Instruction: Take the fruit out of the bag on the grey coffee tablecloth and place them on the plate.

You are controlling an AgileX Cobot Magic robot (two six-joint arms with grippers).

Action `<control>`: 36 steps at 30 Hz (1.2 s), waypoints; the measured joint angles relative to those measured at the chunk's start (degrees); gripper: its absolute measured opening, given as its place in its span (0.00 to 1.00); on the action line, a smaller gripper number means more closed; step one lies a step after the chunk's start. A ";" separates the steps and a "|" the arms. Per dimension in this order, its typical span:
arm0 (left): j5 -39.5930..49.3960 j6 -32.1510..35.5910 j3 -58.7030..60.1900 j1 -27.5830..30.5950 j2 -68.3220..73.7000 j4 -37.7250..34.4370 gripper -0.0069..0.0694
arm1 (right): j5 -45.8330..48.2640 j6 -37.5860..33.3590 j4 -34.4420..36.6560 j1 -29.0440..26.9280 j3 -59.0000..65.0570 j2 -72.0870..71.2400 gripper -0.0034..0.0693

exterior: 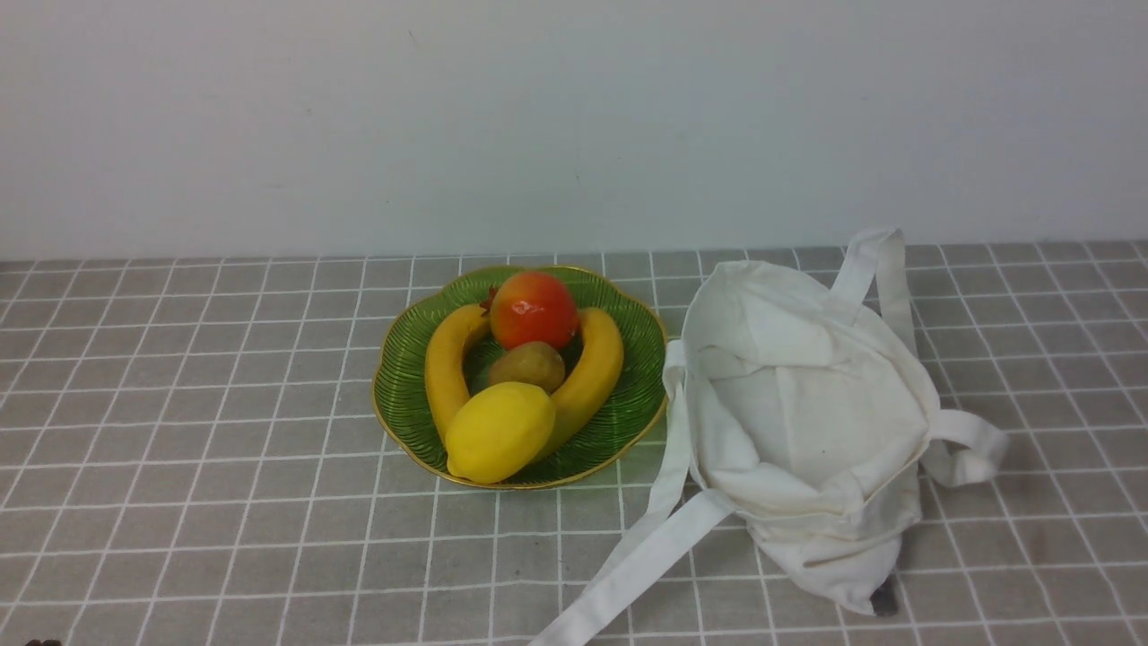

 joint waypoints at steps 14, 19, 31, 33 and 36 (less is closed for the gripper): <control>0.00 0.00 0.00 0.00 0.00 0.00 0.08 | -2.84 31.77 -27.21 -1.33 10.59 -6.68 0.03; 0.00 0.00 0.00 0.00 0.00 0.00 0.08 | -1.03 47.41 -38.99 -5.51 16.06 -11.66 0.03; 0.00 0.00 0.00 0.00 0.00 0.00 0.08 | 13.90 51.83 -40.87 -8.65 19.81 -19.35 0.03; 0.00 0.00 0.00 0.00 0.00 0.00 0.08 | 14.23 51.83 -40.87 -8.65 19.82 -19.35 0.03; 0.00 0.00 0.00 0.00 0.00 0.00 0.08 | 14.36 51.87 -40.87 -8.65 19.77 -19.35 0.03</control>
